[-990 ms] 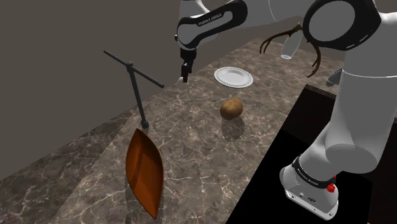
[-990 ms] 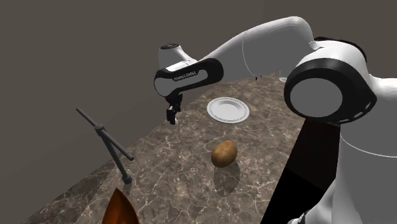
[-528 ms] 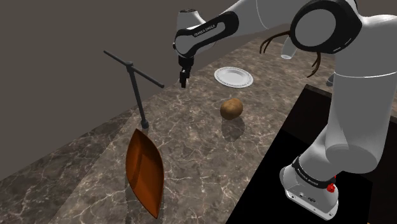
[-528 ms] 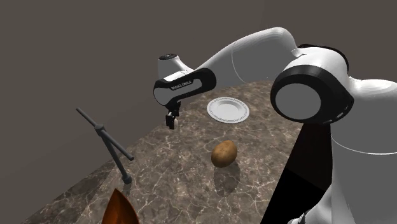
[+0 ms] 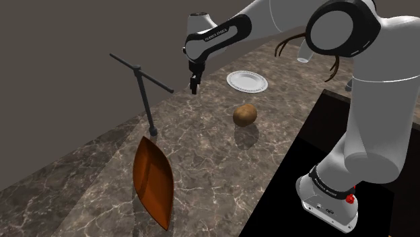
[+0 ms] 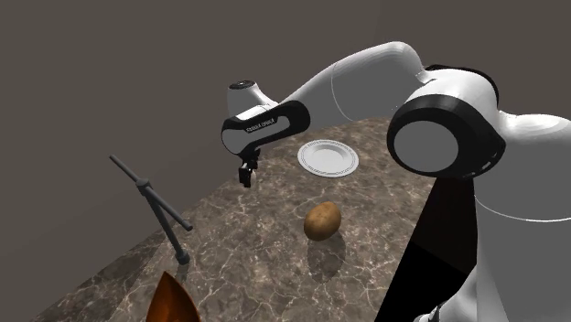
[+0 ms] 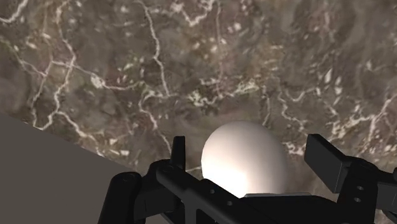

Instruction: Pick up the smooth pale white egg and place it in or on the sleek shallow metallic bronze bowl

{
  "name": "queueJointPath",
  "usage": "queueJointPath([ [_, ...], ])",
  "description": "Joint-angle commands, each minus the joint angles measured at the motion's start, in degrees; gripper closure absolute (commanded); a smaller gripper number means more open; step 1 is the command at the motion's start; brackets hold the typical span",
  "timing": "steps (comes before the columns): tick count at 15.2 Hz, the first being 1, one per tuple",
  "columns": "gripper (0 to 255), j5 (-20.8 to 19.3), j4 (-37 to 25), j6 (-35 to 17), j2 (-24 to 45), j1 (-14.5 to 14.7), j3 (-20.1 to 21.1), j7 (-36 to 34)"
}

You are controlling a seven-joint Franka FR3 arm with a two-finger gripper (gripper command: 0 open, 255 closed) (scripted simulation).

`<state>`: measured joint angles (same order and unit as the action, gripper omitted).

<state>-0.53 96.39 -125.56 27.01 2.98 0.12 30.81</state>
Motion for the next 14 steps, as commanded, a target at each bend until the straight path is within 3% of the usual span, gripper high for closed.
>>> queueJointPath([
  [1, 0, 0.0, 0.0, 0.0, 0.0, 0.0, 0.0, 0.0],
  [2, 255, 0.0, 0.0, 0.0, 0.0, 0.0, 0.0, 0.0],
  [14, 255, 0.0, -0.8, 1.8, -1.0, 0.0, 0.0, 0.0],
])
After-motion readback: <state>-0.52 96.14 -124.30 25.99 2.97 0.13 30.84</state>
